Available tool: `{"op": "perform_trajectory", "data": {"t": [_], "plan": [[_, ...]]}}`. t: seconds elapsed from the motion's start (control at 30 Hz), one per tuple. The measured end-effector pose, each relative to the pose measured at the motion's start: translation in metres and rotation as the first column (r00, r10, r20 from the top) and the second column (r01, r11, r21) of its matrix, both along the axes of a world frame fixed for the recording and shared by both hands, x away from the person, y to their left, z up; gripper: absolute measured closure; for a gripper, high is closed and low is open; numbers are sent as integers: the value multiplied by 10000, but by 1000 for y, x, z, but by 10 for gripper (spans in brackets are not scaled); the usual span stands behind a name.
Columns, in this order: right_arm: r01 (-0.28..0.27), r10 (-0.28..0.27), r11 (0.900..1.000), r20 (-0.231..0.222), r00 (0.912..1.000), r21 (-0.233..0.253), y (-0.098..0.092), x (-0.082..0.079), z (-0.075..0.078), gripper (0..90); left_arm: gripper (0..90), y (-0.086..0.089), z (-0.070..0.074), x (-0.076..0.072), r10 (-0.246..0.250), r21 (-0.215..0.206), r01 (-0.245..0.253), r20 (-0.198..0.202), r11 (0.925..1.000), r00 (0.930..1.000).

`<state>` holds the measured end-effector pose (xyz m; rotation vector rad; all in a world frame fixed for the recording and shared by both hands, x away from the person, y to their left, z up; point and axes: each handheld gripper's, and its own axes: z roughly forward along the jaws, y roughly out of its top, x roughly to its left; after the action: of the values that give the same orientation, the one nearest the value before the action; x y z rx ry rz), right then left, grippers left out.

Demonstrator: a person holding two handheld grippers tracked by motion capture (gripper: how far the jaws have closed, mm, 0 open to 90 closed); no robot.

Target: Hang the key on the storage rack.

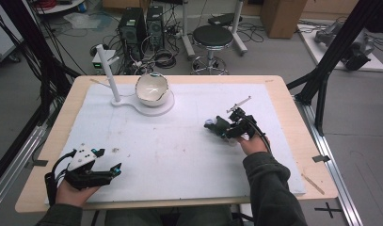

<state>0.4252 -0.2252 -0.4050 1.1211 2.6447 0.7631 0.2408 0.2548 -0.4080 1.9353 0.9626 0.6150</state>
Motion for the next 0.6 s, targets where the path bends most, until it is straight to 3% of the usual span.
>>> {"op": "perform_trajectory", "data": {"t": [0.27,0.6], "plan": [[-11,12,9998,-10,10000,182,-4,0,2,472,210,0,0,0,15,-42,-15,-4,10000,10000],[-189,167,9974,326,9993,700,-8,-4,11,478,210,0,0,0,8,-22,-8,23,10000,10000]]}}
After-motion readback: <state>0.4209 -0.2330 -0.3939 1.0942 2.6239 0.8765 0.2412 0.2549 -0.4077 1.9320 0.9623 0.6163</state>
